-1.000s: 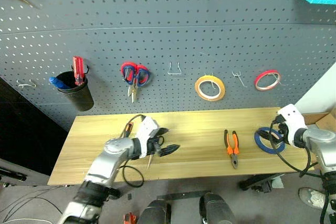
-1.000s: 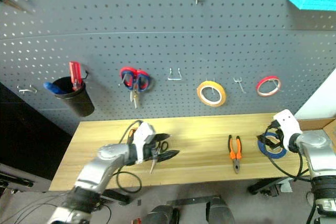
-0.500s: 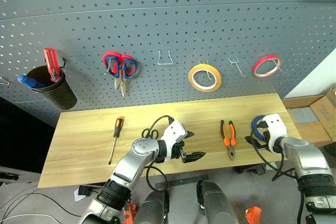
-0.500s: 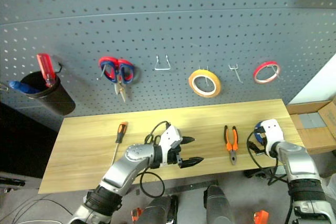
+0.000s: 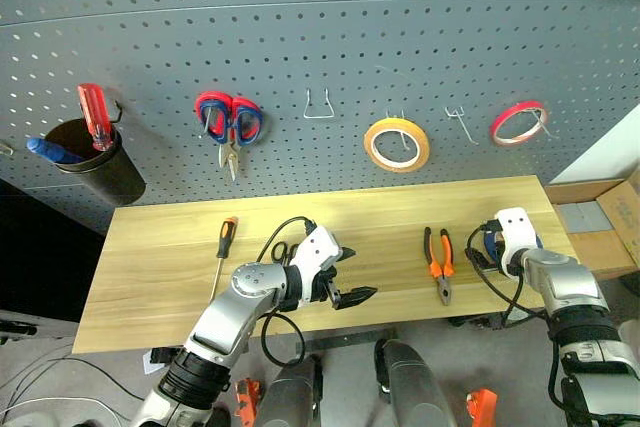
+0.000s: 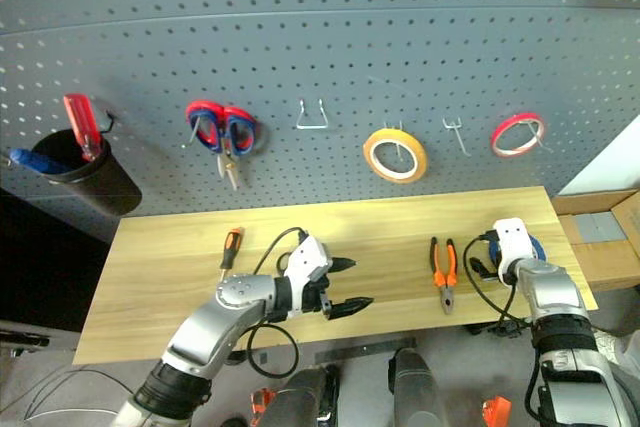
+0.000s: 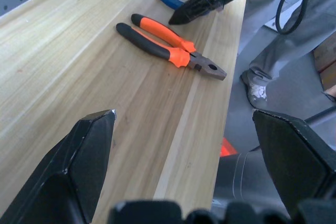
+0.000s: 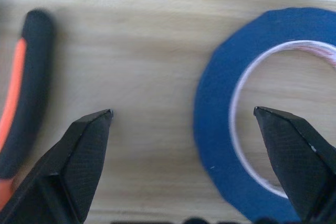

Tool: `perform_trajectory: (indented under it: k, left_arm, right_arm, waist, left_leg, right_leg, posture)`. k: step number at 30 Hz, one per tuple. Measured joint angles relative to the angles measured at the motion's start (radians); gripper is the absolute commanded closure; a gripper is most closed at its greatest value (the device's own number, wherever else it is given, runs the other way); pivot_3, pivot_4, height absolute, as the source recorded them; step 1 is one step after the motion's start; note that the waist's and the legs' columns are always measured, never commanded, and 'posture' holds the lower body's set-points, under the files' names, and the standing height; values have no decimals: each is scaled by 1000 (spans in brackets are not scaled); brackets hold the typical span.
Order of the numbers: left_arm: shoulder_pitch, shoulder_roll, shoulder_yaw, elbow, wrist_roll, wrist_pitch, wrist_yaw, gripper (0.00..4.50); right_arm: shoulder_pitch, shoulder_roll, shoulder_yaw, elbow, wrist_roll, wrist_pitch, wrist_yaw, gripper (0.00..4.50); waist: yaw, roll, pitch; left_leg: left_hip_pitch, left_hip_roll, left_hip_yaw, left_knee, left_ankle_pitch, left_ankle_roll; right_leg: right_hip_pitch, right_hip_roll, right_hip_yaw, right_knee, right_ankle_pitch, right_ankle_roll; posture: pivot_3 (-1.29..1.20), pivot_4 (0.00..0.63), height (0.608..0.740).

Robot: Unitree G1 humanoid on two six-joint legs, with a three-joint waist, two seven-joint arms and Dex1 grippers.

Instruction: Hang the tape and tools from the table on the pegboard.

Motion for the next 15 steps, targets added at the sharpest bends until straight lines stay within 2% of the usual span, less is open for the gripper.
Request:
perform_trajectory:
  k: [1, 4, 10, 14, 15]
  left_arm:
    - [0, 0, 0, -2, -1, 2, 0, 44]
    - [0, 3, 0, -10, -1, 5, 1, 0]
    - [-16, 7, 19, -8, -10, 6, 1, 0]
    - [-53, 3, 40, 5, -25, -8, -2, 0]
    - [-60, -3, 46, 14, -27, -17, 0, 0]
  right_arm:
    - [-21, 9, -22, 28, 13, 13, -19, 0]
    - [-53, 26, -62, 76, 28, 30, -49, 579]
    - [-61, 34, -74, 94, 35, 12, -73, 2628]
    - [-2, 28, -66, 6, 29, 24, -78, 4018]
    - [31, 20, -56, -42, 23, 33, -77, 4150]
  waist:
    - [0, 0, 0]
    - [3, -1, 0]
    - [13, -1, 0]
    - [22, 0, 0]
    - [25, 1, -1]
  left_leg:
    - [0, 0, 0, 0, 0, 0]
    - [0, 0, 0, 0, 0, 0]
    - [0, 0, 0, 1, 0, 0]
    - [0, 0, -1, 1, 0, -1]
    - [-1, -1, -2, 1, 1, -1]
  right_leg:
    - [0, 0, 0, 0, 0, 0]
    - [0, 0, 0, 0, 0, 0]
    - [1, 0, -1, 0, 0, 1]
    - [1, 0, -1, 0, 0, 1]
    - [0, 0, -2, 0, 1, 1]
  posture:
    - [-94, 340, 740]
    - [-87, 336, 740]
    - [-107, 319, 740]
    - [-146, 298, 740]
    - [-164, 291, 740]
